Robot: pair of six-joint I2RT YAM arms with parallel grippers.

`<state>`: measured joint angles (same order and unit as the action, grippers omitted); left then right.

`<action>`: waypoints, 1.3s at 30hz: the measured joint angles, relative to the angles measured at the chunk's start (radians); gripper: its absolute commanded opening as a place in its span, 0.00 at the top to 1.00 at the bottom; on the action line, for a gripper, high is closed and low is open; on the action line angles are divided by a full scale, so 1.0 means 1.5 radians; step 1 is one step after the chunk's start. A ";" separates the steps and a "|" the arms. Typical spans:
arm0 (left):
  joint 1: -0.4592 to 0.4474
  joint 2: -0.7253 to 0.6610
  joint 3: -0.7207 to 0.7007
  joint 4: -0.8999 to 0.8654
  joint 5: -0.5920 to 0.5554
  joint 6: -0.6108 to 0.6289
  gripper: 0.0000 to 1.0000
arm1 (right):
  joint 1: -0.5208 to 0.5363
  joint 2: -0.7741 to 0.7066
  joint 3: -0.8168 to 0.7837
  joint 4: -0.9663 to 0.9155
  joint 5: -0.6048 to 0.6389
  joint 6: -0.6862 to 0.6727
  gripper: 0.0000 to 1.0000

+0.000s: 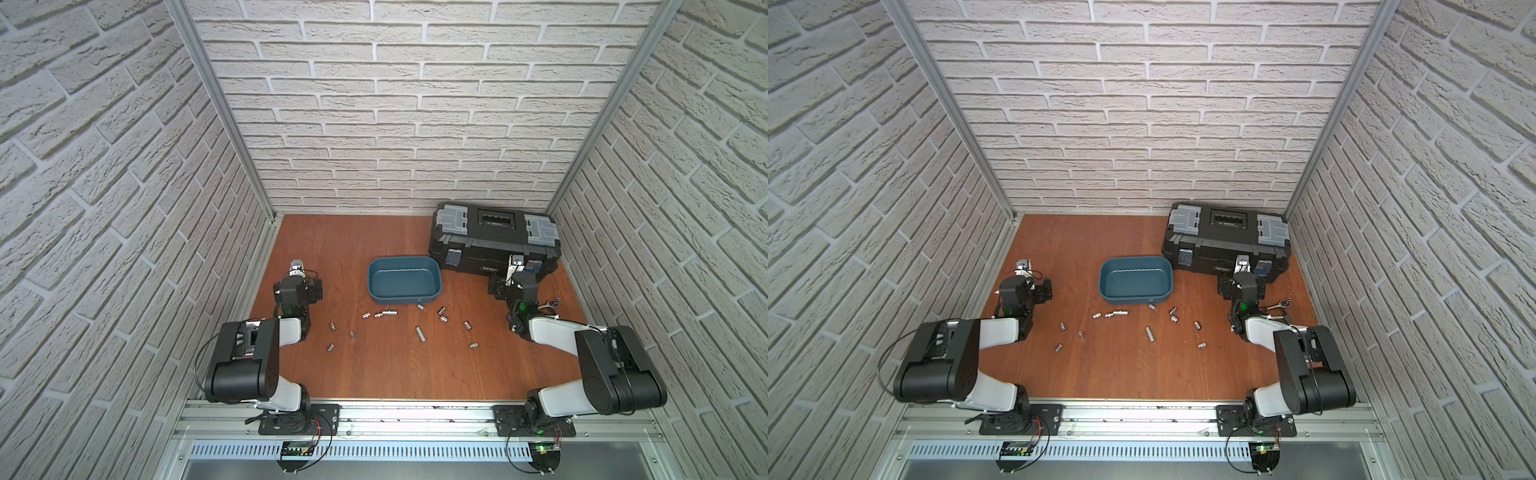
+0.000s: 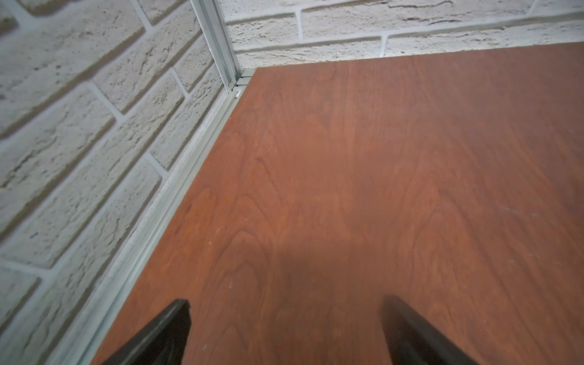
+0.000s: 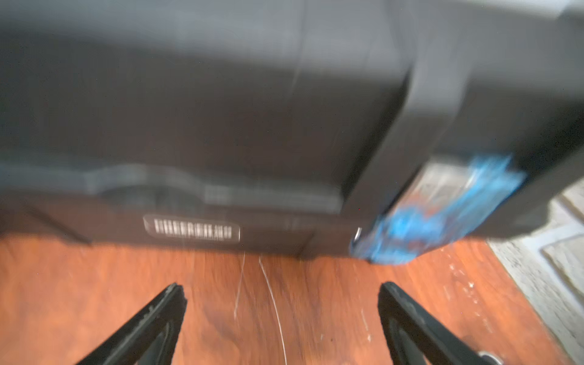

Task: Put the socket on the desktop into the storage box
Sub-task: Pick up the socket head from the center of the board.

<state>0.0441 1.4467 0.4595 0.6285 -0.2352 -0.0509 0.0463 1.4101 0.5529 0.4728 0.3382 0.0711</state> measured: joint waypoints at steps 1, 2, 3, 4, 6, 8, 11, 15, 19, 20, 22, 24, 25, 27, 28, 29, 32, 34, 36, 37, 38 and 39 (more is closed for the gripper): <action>0.000 -0.021 0.020 -0.030 -0.005 -0.004 0.02 | -0.001 -0.014 0.026 -0.027 -0.004 0.007 0.01; 0.000 -0.042 0.036 -0.059 -0.009 -0.012 0.02 | -0.002 -0.033 0.045 -0.049 -0.012 0.018 0.01; 0.000 -0.061 0.049 -0.081 -0.012 -0.019 0.02 | -0.002 -0.049 0.053 -0.064 -0.017 0.026 0.01; 0.000 -0.085 0.065 -0.113 -0.015 -0.033 0.02 | -0.002 -0.068 0.060 -0.086 -0.023 0.038 0.01; 0.001 -0.127 0.088 -0.162 -0.012 -0.063 0.02 | -0.002 -0.104 0.067 -0.133 -0.041 0.060 0.01; 0.007 -0.174 0.100 -0.212 0.008 -0.110 0.02 | -0.003 -0.144 0.070 -0.179 -0.069 0.081 0.01; 0.013 -0.235 0.123 -0.310 0.026 -0.205 0.02 | -0.003 -0.205 0.084 -0.255 -0.107 0.117 0.01; 0.026 -0.290 0.153 -0.420 0.057 -0.313 0.02 | -0.004 -0.253 0.168 -0.402 -0.120 0.215 0.01; 0.027 -0.315 0.173 -0.517 0.130 -0.360 0.02 | -0.007 -0.266 0.233 -0.508 -0.165 0.286 0.07; 0.024 -0.316 0.180 -0.542 0.145 -0.367 0.02 | -0.008 -0.263 0.240 -0.529 -0.183 0.296 0.09; 0.009 -0.316 0.192 -0.591 0.171 -0.375 0.02 | -0.008 -0.255 0.244 -0.571 -0.217 0.305 0.10; -0.017 -0.316 0.206 -0.640 0.189 -0.379 0.02 | -0.008 -0.245 0.244 -0.614 -0.248 0.308 0.12; -0.035 -0.316 0.212 -0.663 0.198 -0.381 0.02 | -0.008 -0.239 0.245 -0.639 -0.261 0.306 0.16; -0.070 -0.316 0.220 -0.696 0.211 -0.383 0.02 | -0.006 -0.227 0.251 -0.686 -0.283 0.300 0.18; -0.093 -0.316 0.222 -0.712 0.219 -0.384 0.02 | -0.003 -0.221 0.255 -0.708 -0.289 0.297 0.19; -0.115 -0.316 0.223 -0.726 0.224 -0.387 0.02 | -0.001 -0.218 0.256 -0.727 -0.294 0.293 0.19; -0.172 -0.313 0.223 -0.755 0.239 -0.399 0.02 | 0.008 -0.216 0.256 -0.776 -0.299 0.281 0.23; -0.209 -0.307 0.223 -0.763 0.248 -0.409 0.06 | 0.017 -0.215 0.256 -0.801 -0.300 0.276 0.26; -0.243 -0.300 0.221 -0.764 0.253 -0.418 0.07 | 0.028 -0.210 0.256 -0.819 -0.299 0.272 0.29; -0.261 -0.295 0.219 -0.763 0.255 -0.422 0.07 | 0.035 -0.206 0.256 -0.825 -0.297 0.271 0.30; -0.283 -0.289 0.217 -0.761 0.258 -0.428 0.09 | 0.042 -0.200 0.256 -0.830 -0.295 0.270 0.32; -0.298 -0.283 0.215 -0.760 0.259 -0.430 0.10 | 0.050 -0.194 0.256 -0.834 -0.293 0.269 0.33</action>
<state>-0.4030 1.0218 0.7822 -0.5117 0.1528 -0.6964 0.1215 1.1194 0.9367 -0.7780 -0.1009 0.4740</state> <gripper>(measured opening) 0.916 0.688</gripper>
